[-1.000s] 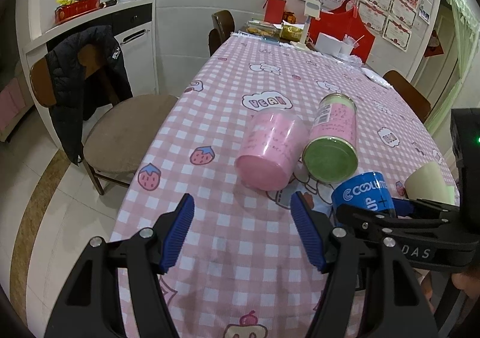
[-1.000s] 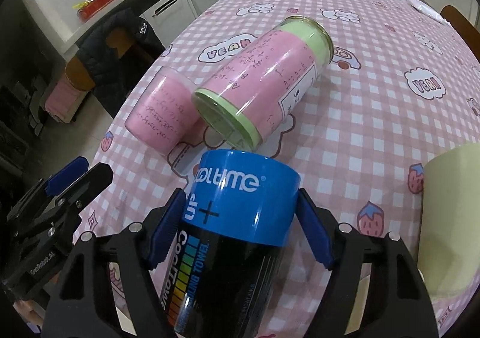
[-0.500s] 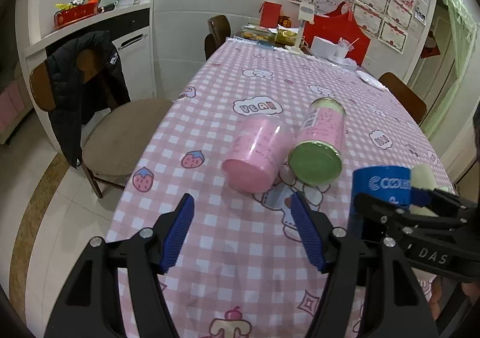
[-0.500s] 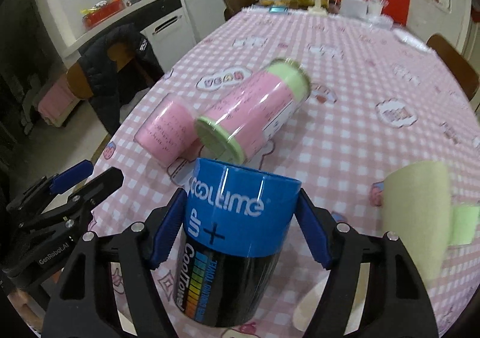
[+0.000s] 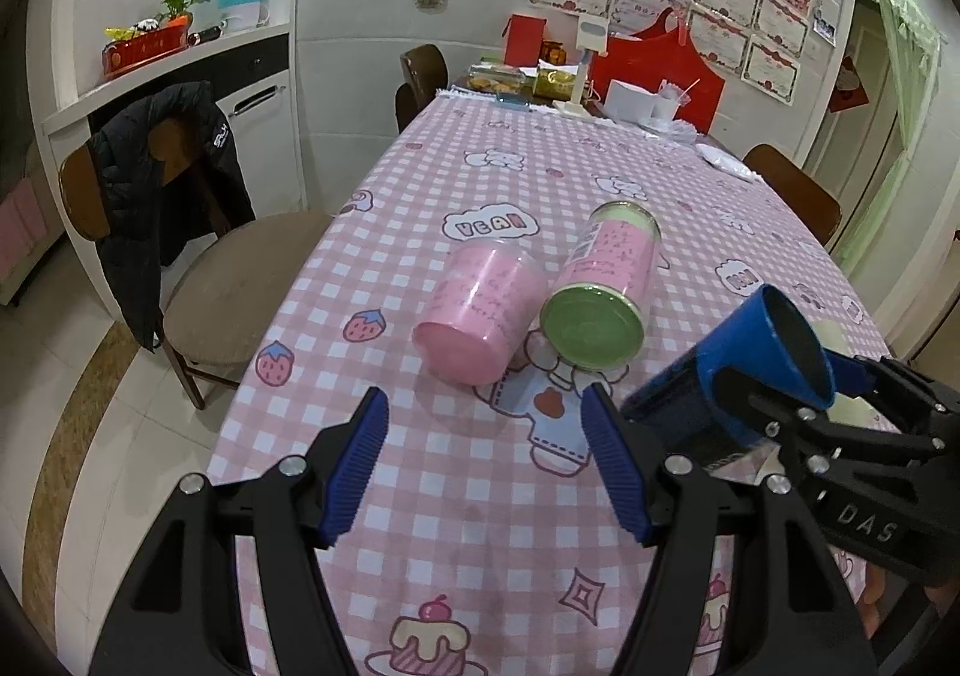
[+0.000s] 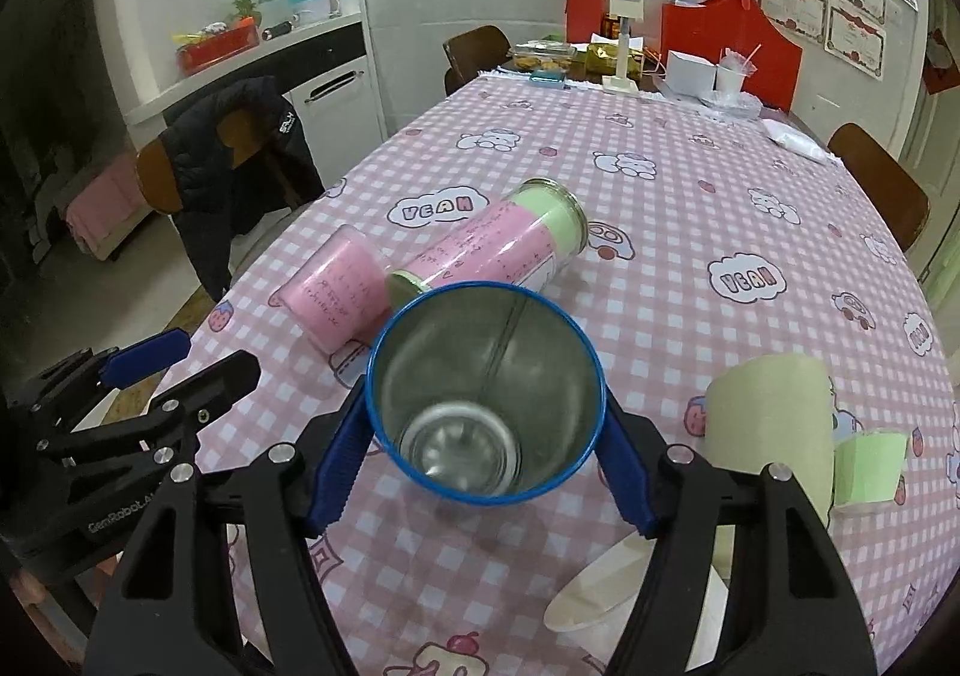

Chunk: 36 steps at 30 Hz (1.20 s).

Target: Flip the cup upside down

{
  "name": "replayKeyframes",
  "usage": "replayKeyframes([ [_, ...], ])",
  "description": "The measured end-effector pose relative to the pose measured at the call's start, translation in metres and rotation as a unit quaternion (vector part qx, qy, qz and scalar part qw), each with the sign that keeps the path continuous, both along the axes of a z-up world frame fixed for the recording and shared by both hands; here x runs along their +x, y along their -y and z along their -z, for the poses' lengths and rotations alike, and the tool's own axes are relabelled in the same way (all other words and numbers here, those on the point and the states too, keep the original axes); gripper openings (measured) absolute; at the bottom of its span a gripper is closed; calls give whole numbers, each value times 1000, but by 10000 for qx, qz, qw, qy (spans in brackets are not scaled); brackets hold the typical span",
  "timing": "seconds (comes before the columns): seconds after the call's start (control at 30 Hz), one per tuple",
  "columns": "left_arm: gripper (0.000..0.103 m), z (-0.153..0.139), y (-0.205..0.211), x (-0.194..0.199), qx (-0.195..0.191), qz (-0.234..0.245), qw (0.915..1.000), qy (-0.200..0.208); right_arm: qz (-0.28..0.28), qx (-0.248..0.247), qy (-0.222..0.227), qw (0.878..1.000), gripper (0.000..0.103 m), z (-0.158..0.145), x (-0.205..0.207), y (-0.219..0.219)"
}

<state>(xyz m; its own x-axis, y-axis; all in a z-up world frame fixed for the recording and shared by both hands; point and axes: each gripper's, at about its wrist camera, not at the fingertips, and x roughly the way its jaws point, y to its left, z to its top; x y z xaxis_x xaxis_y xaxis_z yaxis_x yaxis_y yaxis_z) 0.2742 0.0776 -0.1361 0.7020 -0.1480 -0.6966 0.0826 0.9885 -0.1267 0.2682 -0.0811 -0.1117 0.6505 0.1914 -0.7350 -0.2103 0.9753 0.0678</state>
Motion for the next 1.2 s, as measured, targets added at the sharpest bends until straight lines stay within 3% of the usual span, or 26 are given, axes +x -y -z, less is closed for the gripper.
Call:
replayKeyframes([
  [0.63, 66, -5, 1, -12, 66, -34, 9999, 69, -94, 24, 54, 9999, 65, 2, -18, -5],
  [0.9, 66, -12, -1, -28, 50, -87, 9998, 172, -155, 47, 272, 9995, 66, -8, -33, -7],
  [1.2, 66, -28, -1, -54, 78, -134, 9991, 407, -119, 105, 678, 9976, 80, -25, -61, 1],
])
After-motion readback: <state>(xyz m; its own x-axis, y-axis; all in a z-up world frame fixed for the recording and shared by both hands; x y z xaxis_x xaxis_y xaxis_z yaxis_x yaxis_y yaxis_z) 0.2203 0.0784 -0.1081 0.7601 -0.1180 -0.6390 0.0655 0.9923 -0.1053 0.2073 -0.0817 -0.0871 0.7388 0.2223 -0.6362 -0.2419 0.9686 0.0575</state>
